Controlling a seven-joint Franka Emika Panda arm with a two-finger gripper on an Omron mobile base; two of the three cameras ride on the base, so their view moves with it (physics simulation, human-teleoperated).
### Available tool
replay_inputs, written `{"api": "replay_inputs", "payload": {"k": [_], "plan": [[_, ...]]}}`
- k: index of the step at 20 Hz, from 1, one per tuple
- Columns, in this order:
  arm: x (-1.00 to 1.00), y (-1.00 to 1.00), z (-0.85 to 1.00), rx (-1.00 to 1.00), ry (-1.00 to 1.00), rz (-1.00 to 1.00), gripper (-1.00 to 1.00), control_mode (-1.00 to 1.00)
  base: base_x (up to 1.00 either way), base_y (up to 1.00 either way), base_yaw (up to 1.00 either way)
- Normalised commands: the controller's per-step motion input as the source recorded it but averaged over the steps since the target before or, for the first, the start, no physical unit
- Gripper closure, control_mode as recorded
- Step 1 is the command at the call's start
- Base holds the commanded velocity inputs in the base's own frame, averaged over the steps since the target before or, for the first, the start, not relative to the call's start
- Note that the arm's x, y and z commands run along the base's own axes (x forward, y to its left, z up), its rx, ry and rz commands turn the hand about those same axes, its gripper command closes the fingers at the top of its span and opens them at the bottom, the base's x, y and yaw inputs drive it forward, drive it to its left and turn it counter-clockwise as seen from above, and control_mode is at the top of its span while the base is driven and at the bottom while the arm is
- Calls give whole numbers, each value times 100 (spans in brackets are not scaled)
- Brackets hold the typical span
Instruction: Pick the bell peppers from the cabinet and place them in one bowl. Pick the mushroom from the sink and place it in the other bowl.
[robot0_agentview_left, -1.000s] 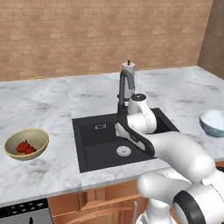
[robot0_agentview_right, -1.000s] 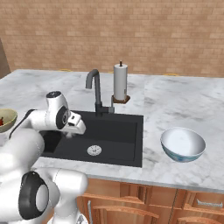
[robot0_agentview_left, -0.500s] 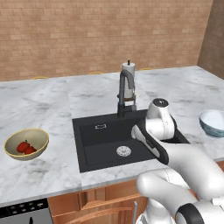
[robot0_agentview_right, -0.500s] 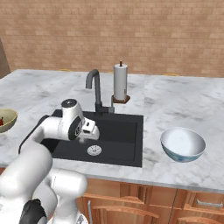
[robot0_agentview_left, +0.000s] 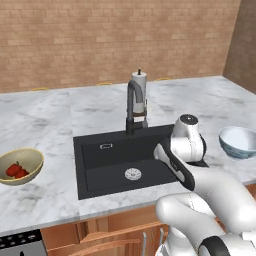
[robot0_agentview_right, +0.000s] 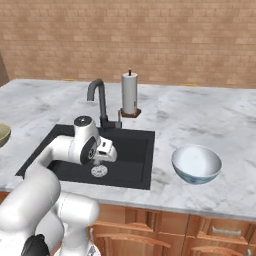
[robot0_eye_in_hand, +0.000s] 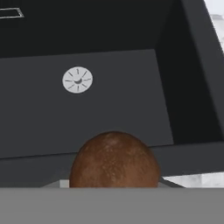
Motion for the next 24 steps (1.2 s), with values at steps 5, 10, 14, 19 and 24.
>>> {"api": "replay_inputs", "payload": {"k": [5, 10, 14, 19, 24], "plan": [[0, 0, 0, 0, 0, 0, 100, 100, -2, -62, 0], [0, 0, 0, 0, 0, 0, 100, 100, -1, -48, 0], [-2, -5, 5, 0, -2, 0, 100, -100, -1, -10, -1], [0, -16, 66, 0, 1, -3, 100, -100, 0, 0, 0], [11, -42, 63, -7, 3, -13, 100, -100, 0, 0, 0]]}}
